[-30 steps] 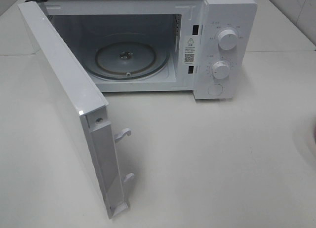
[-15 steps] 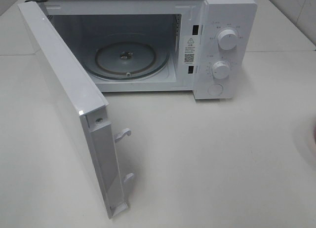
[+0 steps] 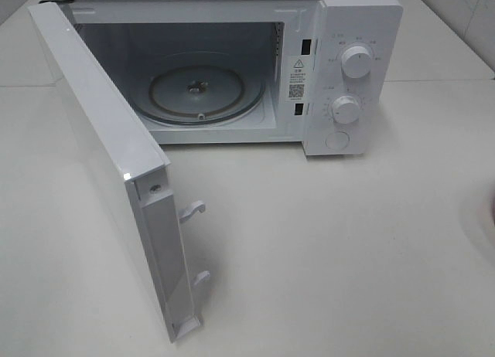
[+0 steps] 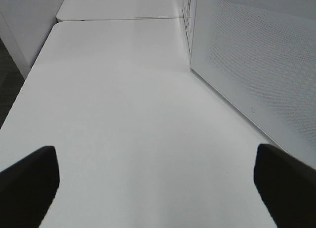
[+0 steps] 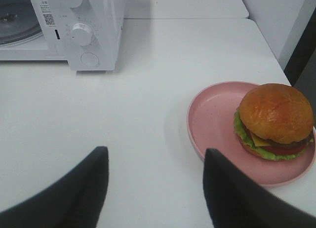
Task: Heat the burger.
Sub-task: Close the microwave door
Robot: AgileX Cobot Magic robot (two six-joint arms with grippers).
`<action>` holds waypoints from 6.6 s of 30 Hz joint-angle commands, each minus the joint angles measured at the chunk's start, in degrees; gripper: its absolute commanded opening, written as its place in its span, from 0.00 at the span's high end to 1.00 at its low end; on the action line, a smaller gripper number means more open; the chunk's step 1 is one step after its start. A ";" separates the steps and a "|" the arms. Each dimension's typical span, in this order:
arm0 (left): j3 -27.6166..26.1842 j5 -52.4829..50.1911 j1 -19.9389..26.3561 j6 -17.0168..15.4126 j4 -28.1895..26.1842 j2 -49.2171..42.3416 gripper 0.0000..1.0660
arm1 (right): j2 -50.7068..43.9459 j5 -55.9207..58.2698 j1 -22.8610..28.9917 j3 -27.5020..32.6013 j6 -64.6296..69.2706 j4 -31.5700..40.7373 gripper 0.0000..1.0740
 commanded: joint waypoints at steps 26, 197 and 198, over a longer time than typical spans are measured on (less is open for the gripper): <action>0.06 -0.46 0.06 -3.04 -0.11 0.52 0.04 | -1.72 -0.52 -0.17 0.17 0.06 -0.11 0.57; -19.65 -111.84 -34.15 -6.47 -6.59 112.70 1.00 | -1.72 -0.52 -0.17 0.17 0.00 -0.11 0.58; -19.65 -111.90 -34.15 -5.61 -6.76 112.70 1.00 | -1.72 -0.52 -0.17 0.17 0.00 -0.11 0.58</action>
